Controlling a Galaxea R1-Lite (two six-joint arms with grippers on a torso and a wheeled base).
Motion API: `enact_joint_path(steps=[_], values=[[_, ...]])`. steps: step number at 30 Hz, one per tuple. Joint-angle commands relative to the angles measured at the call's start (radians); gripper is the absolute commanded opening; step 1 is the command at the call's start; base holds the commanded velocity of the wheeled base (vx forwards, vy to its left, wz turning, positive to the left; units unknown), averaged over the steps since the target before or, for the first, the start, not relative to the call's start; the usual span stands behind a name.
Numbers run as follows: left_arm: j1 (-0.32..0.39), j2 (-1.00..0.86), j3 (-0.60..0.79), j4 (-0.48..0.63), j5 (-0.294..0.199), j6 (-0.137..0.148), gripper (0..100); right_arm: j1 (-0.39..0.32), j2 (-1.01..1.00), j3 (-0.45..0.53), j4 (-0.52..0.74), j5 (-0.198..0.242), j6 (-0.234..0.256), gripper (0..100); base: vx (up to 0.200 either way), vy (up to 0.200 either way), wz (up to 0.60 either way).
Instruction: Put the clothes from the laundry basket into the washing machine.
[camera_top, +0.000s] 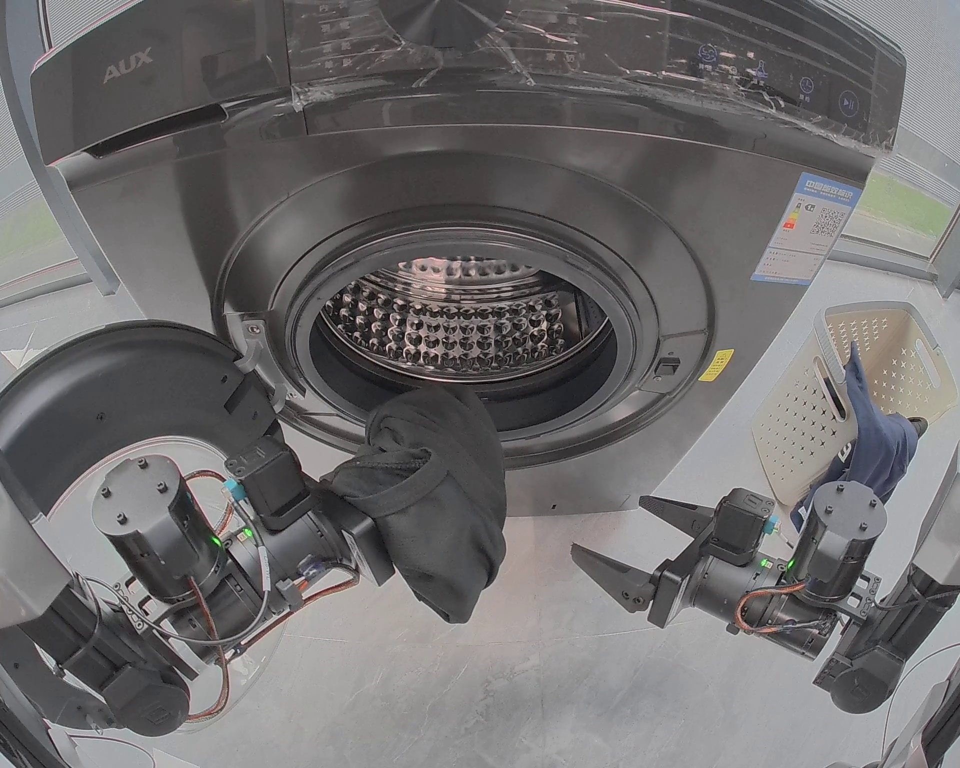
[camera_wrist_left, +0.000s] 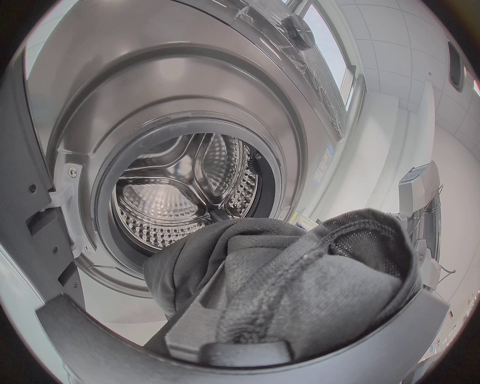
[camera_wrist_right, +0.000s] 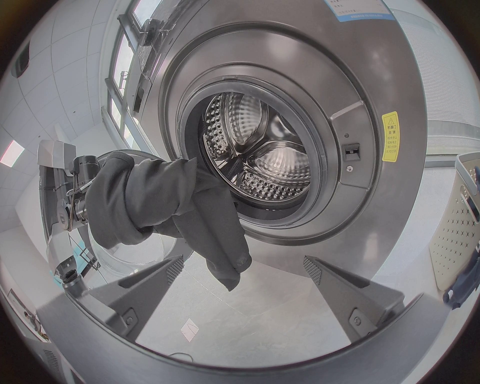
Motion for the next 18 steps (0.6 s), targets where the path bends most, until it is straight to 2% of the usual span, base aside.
enact_joint_path(steps=[1,7,15,18], values=[[-0.002,0.007,0.001,-0.004,0.000,0.007,0,0.004,0.003,0.001,-0.001,0.000,0.000,100,0.000,0.000,0.00],[-0.013,0.008,0.002,-0.004,0.001,0.007,0,0.015,0.003,0.007,-0.001,0.000,0.000,100,0.200,0.000,0.00],[-0.020,0.035,-0.007,-0.004,0.001,0.009,0,0.056,0.001,0.033,-0.001,0.000,0.000,100,0.000,0.000,0.00],[-0.034,0.045,-0.030,-0.004,0.004,0.009,0,0.096,-0.003,0.059,-0.001,0.000,-0.001,100,0.000,0.000,0.00]])
